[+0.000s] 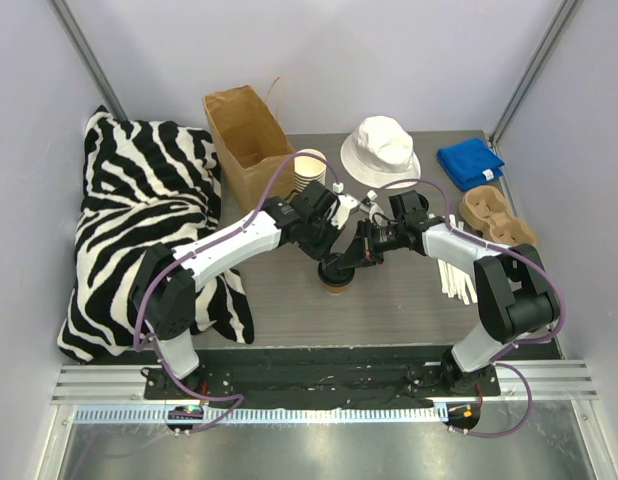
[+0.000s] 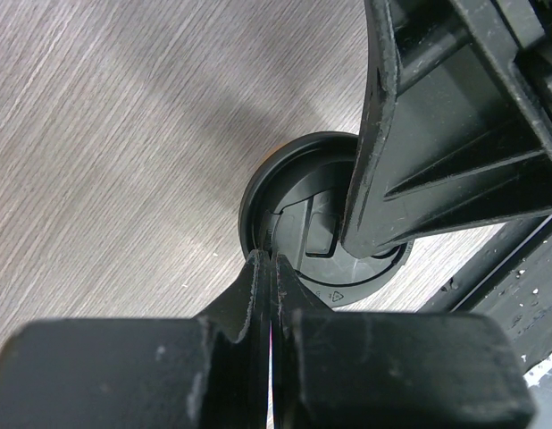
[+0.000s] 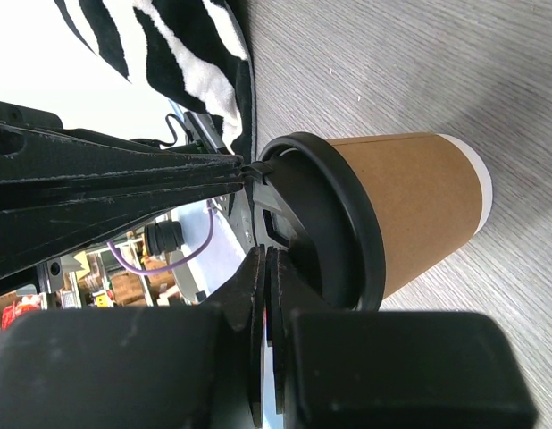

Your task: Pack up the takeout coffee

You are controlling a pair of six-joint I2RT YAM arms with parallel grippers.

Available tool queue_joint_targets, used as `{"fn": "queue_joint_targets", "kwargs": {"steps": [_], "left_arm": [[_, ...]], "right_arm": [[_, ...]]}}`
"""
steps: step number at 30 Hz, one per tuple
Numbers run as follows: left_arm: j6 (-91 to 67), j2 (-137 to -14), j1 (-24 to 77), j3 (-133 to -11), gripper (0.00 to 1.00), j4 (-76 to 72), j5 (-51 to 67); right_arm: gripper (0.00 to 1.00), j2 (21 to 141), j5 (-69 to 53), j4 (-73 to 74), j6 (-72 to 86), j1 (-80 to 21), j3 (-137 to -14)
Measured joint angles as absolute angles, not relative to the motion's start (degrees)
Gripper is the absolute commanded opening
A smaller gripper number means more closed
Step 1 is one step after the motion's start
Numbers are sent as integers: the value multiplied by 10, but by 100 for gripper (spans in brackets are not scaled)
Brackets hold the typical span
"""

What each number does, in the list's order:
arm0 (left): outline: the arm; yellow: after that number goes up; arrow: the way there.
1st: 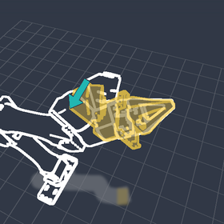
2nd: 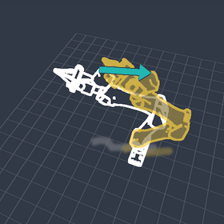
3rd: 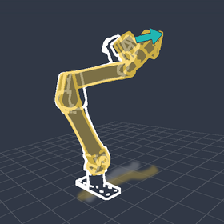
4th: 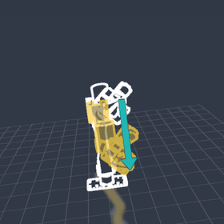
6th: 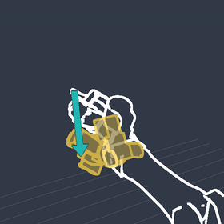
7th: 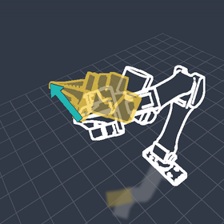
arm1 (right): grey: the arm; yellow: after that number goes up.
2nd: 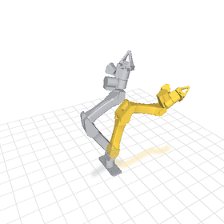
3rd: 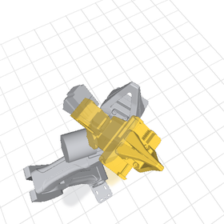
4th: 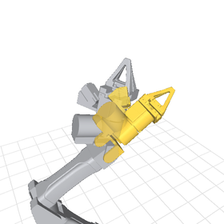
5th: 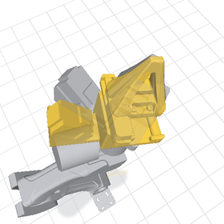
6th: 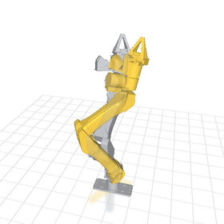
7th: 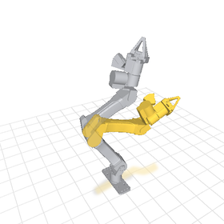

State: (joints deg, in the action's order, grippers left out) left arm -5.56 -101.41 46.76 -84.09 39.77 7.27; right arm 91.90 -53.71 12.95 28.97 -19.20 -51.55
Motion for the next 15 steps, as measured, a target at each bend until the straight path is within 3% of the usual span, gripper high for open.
{"fn": "queue_joint_targets", "kwargs": {"steps": [15], "left_arm": [[-55,-1014,468,-868,0,417,83]], "right_arm": [[3,918,-539,134,284,-192,-519]]}}
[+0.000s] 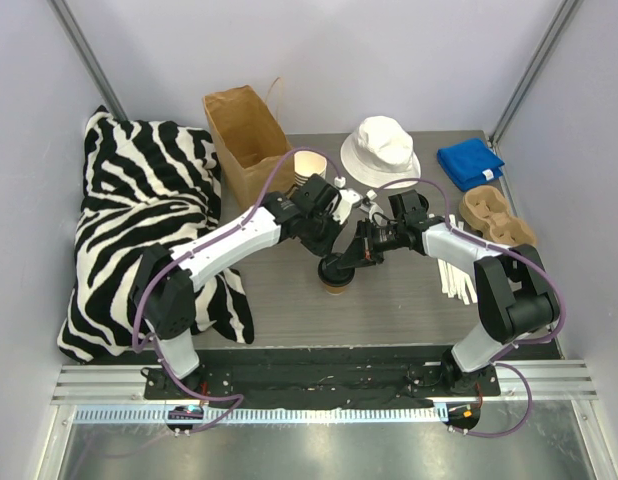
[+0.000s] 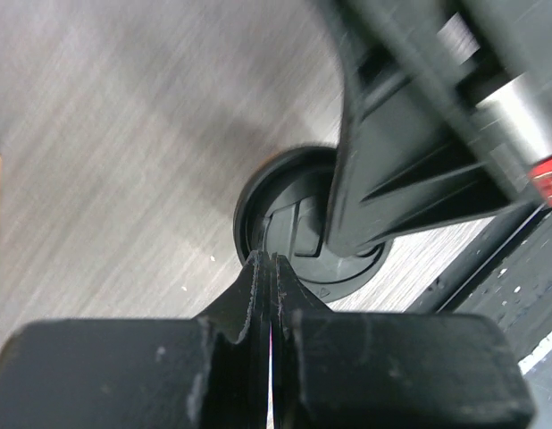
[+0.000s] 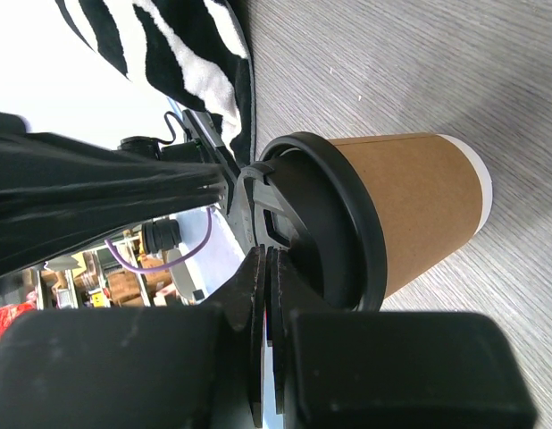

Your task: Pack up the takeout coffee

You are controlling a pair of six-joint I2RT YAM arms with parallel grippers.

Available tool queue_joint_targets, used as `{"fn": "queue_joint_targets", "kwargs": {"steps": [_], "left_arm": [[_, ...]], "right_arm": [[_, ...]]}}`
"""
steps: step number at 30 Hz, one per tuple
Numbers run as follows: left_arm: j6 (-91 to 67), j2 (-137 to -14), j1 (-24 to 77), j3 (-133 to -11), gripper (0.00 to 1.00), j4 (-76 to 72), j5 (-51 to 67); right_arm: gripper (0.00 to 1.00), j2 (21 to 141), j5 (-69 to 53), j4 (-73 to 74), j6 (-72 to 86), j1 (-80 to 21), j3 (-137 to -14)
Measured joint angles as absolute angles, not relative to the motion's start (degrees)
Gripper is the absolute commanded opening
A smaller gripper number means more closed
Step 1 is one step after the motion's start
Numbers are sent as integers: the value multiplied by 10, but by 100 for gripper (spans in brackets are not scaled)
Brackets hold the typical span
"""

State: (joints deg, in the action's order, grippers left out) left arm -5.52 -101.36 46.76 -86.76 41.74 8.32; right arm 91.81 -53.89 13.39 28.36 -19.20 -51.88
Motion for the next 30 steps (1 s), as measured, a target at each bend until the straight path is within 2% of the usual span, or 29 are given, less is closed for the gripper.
{"fn": "queue_joint_targets", "kwargs": {"steps": [9,18,30], "left_arm": [[-55,-1014,468,-901,0,425,76],[-56,-1006,467,-830,0,395,77],[-54,-991,470,-831,0,403,77]], "right_arm": [[4,916,-536,135,283,-192,-519],[3,916,-534,136,281,-192,-519],[3,916,-534,140,280,-192,-521]]}}
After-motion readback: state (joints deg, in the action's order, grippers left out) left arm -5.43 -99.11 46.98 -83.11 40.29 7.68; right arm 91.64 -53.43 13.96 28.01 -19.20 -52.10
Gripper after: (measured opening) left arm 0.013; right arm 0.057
